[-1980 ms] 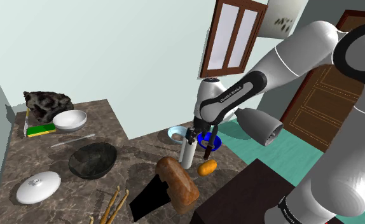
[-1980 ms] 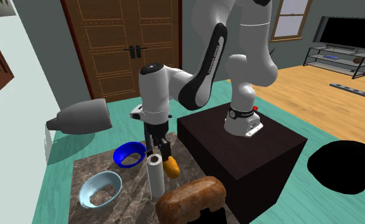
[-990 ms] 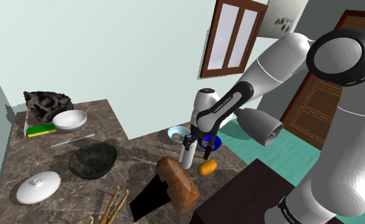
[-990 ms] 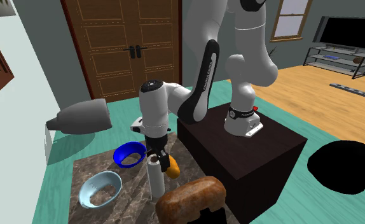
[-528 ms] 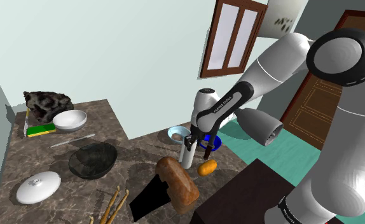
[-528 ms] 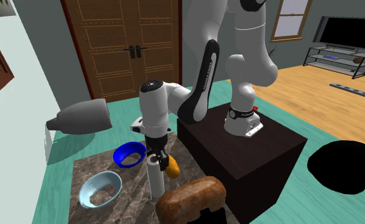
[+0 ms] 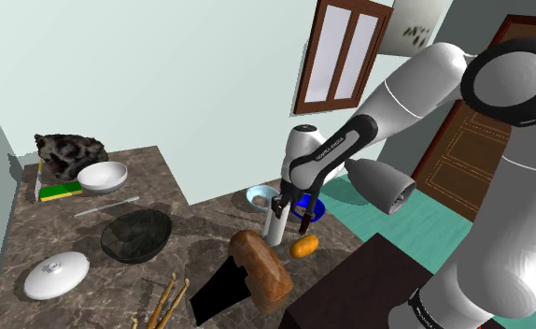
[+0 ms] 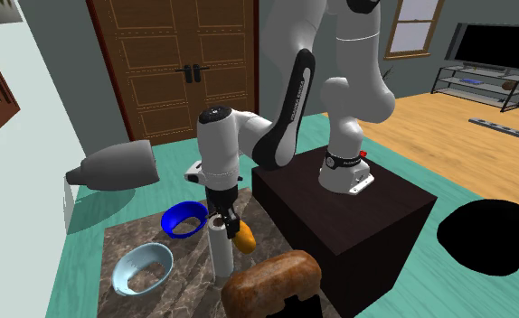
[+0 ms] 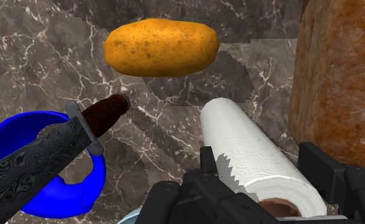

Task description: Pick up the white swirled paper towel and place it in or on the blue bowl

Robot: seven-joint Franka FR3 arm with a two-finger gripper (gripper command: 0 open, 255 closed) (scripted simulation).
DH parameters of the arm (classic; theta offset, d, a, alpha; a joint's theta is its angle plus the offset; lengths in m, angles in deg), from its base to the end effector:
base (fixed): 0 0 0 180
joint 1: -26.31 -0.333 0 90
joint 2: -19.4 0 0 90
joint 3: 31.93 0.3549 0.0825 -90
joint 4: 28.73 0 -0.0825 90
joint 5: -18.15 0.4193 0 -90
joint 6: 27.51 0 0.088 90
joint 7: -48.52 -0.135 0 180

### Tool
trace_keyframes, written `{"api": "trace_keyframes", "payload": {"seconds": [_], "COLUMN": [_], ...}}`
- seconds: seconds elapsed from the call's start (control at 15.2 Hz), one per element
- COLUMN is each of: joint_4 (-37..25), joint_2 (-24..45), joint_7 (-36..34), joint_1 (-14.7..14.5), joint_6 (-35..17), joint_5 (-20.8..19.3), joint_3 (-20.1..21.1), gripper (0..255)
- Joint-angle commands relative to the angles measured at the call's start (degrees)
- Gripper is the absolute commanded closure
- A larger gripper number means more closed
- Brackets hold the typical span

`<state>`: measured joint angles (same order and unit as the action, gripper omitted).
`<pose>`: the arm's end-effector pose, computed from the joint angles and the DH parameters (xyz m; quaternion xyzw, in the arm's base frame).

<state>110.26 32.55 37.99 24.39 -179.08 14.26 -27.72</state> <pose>0.5135 0.0574 0.1921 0.9999 -0.0094 -0.0033 0.0082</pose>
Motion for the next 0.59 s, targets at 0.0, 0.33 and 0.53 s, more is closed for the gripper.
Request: {"api": "trace_keyframes", "payload": {"seconds": [0.0, 0.33, 0.53], "joint_4": [0.0, -0.1, -0.3], "joint_2": [-1.4, -5.1, -7.2], "joint_7": [0.3, 0.9, 1.2], "joint_1": [0.1, 0.3, 0.3], "joint_6": [1.4, 5.2, 7.5], "joint_5": [0.3, 1.1, 1.5], "joint_3": [0.1, 0.4, 0.5], "gripper": [255, 255, 255]}}
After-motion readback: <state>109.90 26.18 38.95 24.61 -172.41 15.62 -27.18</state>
